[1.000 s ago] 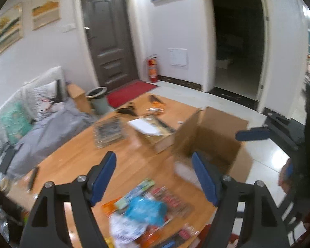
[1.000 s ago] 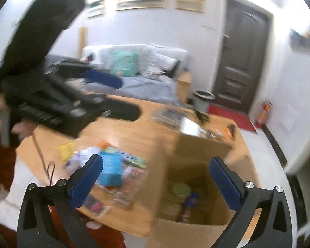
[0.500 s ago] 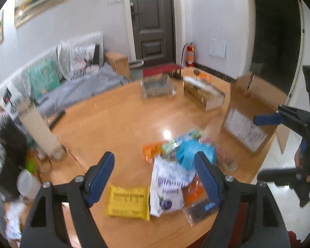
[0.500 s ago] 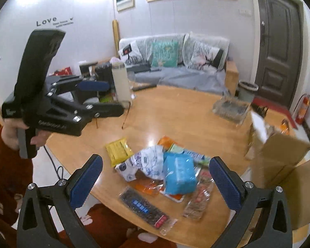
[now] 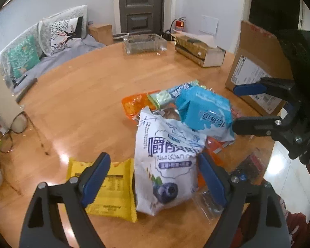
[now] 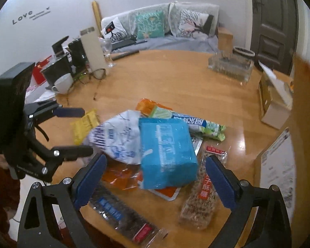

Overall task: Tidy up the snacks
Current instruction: 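Grasp the blue pack with the right gripper while the left gripper grasps the white yogurt bag, then carry the blue pack and white bag over the box and release both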

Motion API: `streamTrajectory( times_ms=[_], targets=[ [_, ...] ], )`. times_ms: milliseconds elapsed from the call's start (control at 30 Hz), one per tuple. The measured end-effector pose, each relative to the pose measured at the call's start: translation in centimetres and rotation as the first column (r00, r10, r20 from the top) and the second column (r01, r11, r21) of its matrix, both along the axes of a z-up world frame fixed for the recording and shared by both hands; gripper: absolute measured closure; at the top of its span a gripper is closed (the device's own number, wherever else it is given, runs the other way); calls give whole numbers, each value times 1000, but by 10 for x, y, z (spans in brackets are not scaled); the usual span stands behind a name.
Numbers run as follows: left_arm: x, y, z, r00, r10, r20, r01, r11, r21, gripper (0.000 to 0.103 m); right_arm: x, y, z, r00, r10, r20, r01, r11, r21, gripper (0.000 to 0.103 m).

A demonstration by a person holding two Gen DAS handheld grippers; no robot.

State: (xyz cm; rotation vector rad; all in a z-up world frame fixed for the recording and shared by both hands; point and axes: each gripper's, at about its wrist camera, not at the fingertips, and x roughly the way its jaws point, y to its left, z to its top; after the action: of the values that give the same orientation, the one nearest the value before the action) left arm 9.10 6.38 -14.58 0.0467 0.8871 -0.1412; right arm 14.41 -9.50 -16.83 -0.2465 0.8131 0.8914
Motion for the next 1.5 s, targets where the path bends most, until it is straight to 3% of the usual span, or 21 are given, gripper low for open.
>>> streamTrajectory(
  times_ms=[200, 333, 633, 767, 933, 1200, 1500],
  targets=[
    [18, -5, -18, 999, -27, -44, 27, 1000, 4, 19, 17, 5, -16, 999, 22, -41, -22, 1000, 5, 14],
    [25, -5, -21, 997, -50, -58, 48, 998, -42, 37, 26, 10, -25, 997, 30, -69, -29, 1000, 6, 19],
    [25, -5, -20, 998, -24, -61, 20, 998, -53, 49, 37, 16, -38, 993, 6, -115, -5, 1000, 15, 36],
    [20, -7, -18, 998, -23, -53, 21, 999, -47, 62, 39, 17, -38, 992, -23, -124, 27, 999, 32, 38],
    [16, -5, -12, 999, -12, -41, 11, 999, -38, 70, 37, 15, -33, 992, -48, -115, 54, 997, 54, 40],
    [5, 3, 14, 1000, 25, 13, -24, 999, -33, 73, 19, 9, 1, 998, -25, -61, 32, 994, 105, 40],
    [-19, 0, 82, 991, 54, 125, -57, 998, 16, 73, -21, -3, 71, 999, 23, 47, -30, 986, 163, 40]
  ],
)
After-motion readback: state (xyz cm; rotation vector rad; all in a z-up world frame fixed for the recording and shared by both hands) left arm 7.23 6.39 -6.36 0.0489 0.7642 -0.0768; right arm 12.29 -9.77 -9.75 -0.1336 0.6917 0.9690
